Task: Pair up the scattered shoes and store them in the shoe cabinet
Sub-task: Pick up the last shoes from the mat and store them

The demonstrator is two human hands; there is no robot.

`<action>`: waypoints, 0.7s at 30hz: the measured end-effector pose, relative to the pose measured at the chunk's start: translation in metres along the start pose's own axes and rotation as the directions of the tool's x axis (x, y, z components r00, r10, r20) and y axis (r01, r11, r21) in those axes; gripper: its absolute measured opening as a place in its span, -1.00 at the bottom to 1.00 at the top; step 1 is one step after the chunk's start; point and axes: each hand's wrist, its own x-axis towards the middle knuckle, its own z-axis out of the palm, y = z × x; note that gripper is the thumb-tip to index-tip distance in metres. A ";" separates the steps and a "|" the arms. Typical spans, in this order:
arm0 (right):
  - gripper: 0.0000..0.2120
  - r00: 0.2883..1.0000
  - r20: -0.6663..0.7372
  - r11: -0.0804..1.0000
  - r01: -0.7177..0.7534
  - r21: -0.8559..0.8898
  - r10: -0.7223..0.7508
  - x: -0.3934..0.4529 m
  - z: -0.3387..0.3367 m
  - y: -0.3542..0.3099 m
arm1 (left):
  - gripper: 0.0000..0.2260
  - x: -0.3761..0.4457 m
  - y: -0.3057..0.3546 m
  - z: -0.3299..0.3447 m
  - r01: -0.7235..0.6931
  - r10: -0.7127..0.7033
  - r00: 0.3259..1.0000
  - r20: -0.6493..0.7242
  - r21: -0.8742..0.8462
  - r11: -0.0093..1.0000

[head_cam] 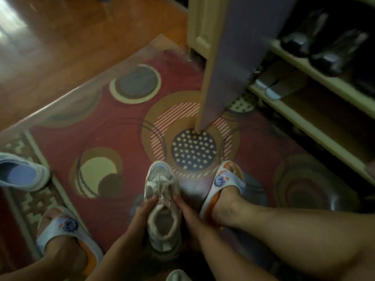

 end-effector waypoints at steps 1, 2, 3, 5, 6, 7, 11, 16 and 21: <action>-0.45 0.996 -0.013 0.996 0.086 0.010 -0.086 -0.016 -0.005 -0.018 | -0.60 -0.014 0.010 0.019 -0.061 0.060 0.996 0.063 0.015 0.998; -0.43 0.985 -0.013 0.985 0.172 0.010 -0.172 -0.037 -0.010 -0.041 | -0.61 -0.026 0.029 0.046 -0.142 0.136 0.987 0.088 0.066 0.988; -0.46 0.979 -0.008 0.978 0.206 0.039 -0.206 -0.040 -0.008 -0.054 | -0.63 -0.022 0.040 0.057 -0.187 0.181 0.979 0.092 0.068 0.980; -0.59 0.935 -0.044 0.933 0.353 0.068 -0.351 -0.082 -0.018 -0.094 | -0.61 -0.046 0.072 0.104 -0.297 0.275 0.943 0.186 0.103 0.949; -0.59 0.920 -0.057 0.917 0.392 0.075 -0.389 -0.106 -0.024 -0.112 | -0.58 -0.063 0.086 0.126 -0.318 0.283 0.924 0.258 0.105 0.942; -0.56 0.886 -0.059 0.884 0.464 0.062 -0.461 -0.137 -0.030 -0.133 | -0.54 -0.085 0.100 0.152 -0.349 0.283 0.891 0.356 0.136 0.927; -0.53 0.831 -0.086 0.835 0.549 -0.034 -0.549 -0.218 -0.052 -0.187 | -0.45 -0.133 0.140 0.217 -0.352 0.155 0.798 0.582 0.242 0.904; -0.28 0.791 -0.206 0.796 0.486 -0.360 -0.576 -0.307 -0.067 -0.228 | -0.53 -0.158 0.168 0.271 -0.276 0.031 0.647 0.762 0.196 0.941; -0.23 0.757 -0.318 0.813 0.467 -0.348 -0.571 -0.321 -0.104 -0.252 | -0.50 -0.143 0.157 0.317 -0.199 -0.044 0.572 0.819 0.191 0.961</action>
